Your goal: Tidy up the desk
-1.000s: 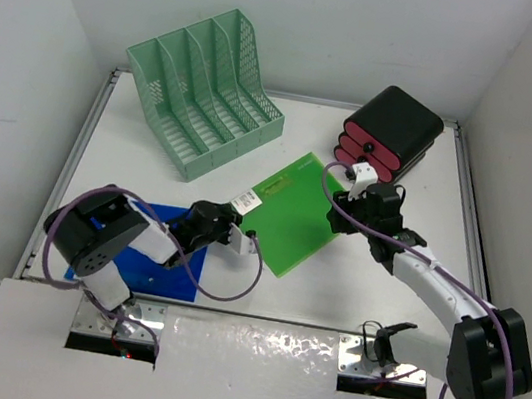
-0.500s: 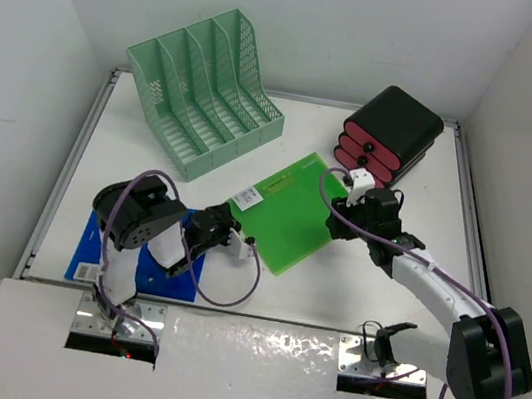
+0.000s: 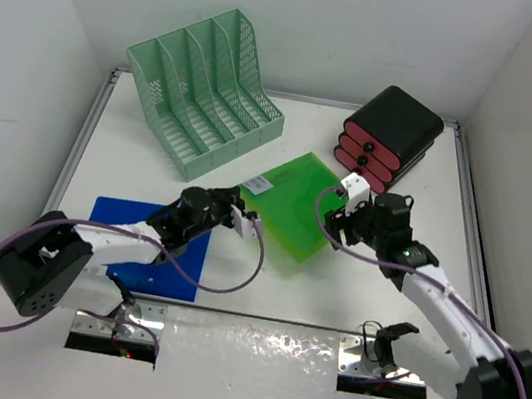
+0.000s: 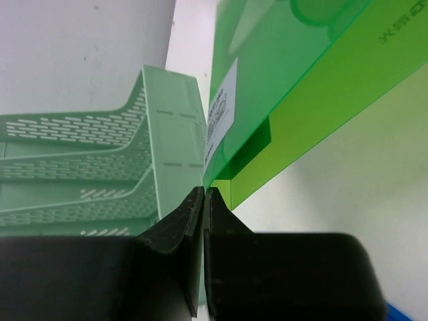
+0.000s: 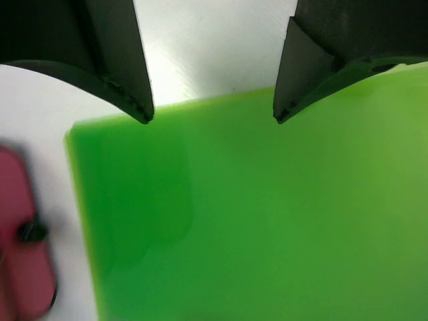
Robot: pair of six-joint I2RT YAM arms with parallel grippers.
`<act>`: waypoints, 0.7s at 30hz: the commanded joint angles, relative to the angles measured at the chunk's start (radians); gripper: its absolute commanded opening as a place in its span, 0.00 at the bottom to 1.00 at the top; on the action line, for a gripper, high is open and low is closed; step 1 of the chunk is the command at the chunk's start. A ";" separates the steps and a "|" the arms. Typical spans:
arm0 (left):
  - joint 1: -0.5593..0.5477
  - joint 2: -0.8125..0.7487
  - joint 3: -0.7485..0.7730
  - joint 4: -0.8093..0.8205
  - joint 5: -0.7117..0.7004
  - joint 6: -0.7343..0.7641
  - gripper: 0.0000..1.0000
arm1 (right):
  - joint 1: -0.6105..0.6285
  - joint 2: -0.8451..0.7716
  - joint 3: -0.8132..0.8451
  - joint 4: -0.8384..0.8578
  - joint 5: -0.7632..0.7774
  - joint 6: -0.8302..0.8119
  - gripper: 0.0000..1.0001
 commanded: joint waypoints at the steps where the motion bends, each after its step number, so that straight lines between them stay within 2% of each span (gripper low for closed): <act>1: 0.020 -0.043 0.105 -0.294 0.058 -0.125 0.00 | 0.018 -0.133 -0.050 0.098 -0.124 -0.152 0.72; 3: 0.034 -0.040 0.167 -0.401 0.052 -0.126 0.00 | 0.018 -0.227 -0.128 0.210 -0.182 -0.197 0.85; 5: 0.045 -0.025 0.288 -0.518 0.049 -0.143 0.00 | 0.018 -0.291 -0.155 0.255 -0.204 -0.234 0.90; 6: 0.050 -0.020 0.328 -0.628 0.066 -0.154 0.00 | 0.019 -0.308 -0.159 0.249 -0.210 -0.244 0.93; 9: 0.077 -0.014 0.465 -0.775 0.084 -0.180 0.00 | 0.019 -0.369 -0.153 0.209 -0.215 -0.290 0.95; 14: 0.115 0.044 0.628 -0.866 0.035 -0.168 0.00 | 0.019 -0.455 -0.042 -0.021 -0.169 -0.404 0.93; 18: 0.125 0.098 0.734 -0.941 0.030 -0.175 0.00 | 0.019 -0.451 -0.035 -0.062 -0.281 -0.442 0.93; 21: 0.129 0.127 0.809 -0.971 0.032 -0.175 0.00 | 0.019 -0.407 -0.087 -0.037 -0.221 -0.475 0.94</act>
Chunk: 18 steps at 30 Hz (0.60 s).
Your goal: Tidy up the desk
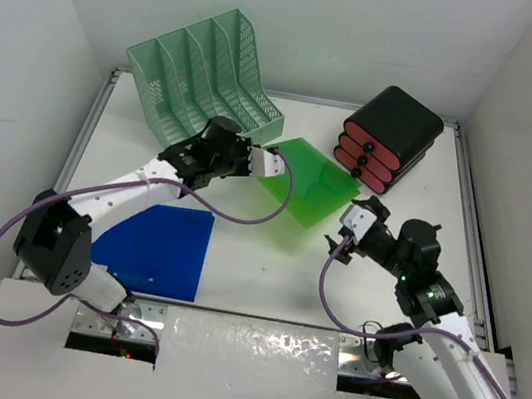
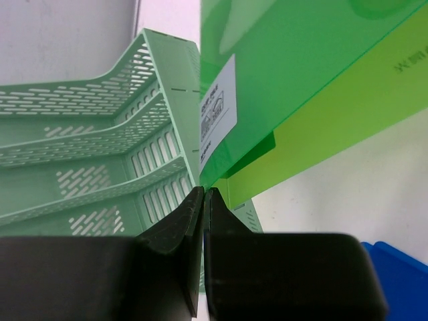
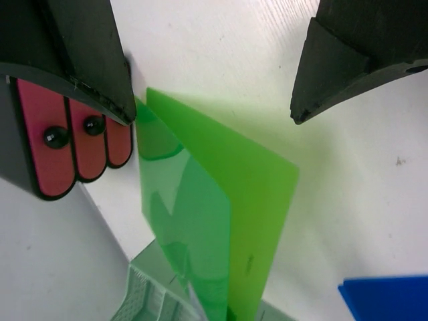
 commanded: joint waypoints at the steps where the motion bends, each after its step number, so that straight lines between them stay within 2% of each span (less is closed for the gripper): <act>1: 0.014 0.025 0.090 -0.064 0.000 -0.018 0.00 | 0.004 0.054 -0.031 -0.019 0.015 -0.066 0.94; 5: 0.030 0.070 0.145 -0.094 0.015 -0.020 0.00 | 0.004 0.015 -0.081 0.031 0.036 -0.075 0.95; 9: 0.030 0.094 0.175 -0.106 0.031 -0.018 0.00 | 0.004 -0.016 -0.158 0.173 0.053 -0.089 0.96; 14: 0.030 0.099 0.188 -0.119 0.038 -0.024 0.00 | 0.004 0.152 -0.184 0.318 0.044 -0.133 0.97; 18: 0.031 0.093 0.181 -0.105 0.028 -0.026 0.00 | 0.002 0.274 -0.190 0.485 0.113 -0.176 0.99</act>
